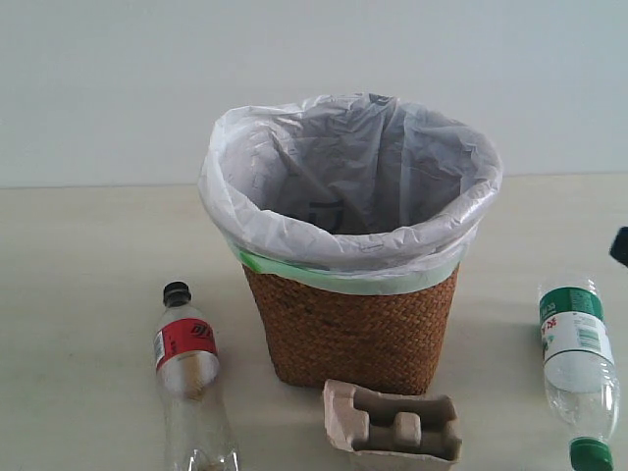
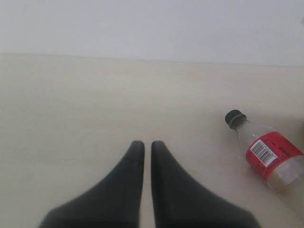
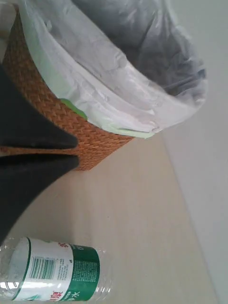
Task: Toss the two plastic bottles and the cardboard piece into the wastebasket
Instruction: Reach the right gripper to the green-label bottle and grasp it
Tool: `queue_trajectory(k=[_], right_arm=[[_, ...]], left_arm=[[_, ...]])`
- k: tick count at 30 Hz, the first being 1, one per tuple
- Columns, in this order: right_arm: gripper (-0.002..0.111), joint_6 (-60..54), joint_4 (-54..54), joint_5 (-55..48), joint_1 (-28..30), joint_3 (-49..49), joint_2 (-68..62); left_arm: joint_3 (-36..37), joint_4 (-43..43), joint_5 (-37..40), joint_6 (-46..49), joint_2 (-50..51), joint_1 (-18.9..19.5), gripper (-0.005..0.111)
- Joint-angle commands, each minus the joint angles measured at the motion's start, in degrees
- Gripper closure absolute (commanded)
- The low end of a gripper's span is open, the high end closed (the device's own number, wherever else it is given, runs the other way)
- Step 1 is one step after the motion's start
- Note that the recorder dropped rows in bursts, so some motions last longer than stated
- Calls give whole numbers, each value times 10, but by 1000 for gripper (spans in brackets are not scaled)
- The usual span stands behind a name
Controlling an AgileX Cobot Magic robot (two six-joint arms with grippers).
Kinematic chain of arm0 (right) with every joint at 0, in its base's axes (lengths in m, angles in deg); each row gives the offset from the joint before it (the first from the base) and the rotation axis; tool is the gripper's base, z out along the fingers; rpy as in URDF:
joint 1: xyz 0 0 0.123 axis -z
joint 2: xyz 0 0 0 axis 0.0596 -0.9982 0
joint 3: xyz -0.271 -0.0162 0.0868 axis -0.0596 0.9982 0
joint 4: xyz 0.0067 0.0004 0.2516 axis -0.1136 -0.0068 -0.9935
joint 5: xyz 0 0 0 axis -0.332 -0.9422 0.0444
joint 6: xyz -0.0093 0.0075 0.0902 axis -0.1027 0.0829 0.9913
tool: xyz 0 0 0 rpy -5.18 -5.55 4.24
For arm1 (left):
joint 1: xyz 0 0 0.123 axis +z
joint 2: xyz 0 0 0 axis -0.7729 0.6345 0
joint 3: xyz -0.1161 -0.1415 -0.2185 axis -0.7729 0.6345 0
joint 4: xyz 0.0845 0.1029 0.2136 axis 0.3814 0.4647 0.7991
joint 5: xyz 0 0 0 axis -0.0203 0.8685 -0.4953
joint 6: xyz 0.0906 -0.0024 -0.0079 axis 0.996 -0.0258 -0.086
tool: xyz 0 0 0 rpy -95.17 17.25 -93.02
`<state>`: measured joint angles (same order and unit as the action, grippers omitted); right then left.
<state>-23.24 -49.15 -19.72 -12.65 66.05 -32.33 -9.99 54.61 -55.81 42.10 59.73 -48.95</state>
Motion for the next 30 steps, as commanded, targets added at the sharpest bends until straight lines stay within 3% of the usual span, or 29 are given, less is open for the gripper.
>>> queue_trajectory(k=[1, 4, 10, 11, 16, 22, 30], right_arm=[[108, -22, 55, -52, 2, -81, -126], [102, 0, 117, -109, 6, -145, -193], [45, 144, 228, -274, 66, -256, -262], [42, 157, 229, -308, 77, -273, -272], [50, 165, 216, -397, 92, -314, -322], [41, 163, 210, -418, 92, -314, -387], [41, 182, 213, -378, 92, -296, -470]], left_arm=[[2, 1, -5, 3, -4, -3, 102], [2, 1, -5, 3, -4, -3, 102], [2, 1, -5, 3, -4, -3, 102], [2, 1, -5, 3, -4, -3, 102], [2, 1, -5, 3, -4, -3, 102], [2, 1, -5, 3, -4, -3, 102], [2, 1, -5, 3, -4, -3, 102]])
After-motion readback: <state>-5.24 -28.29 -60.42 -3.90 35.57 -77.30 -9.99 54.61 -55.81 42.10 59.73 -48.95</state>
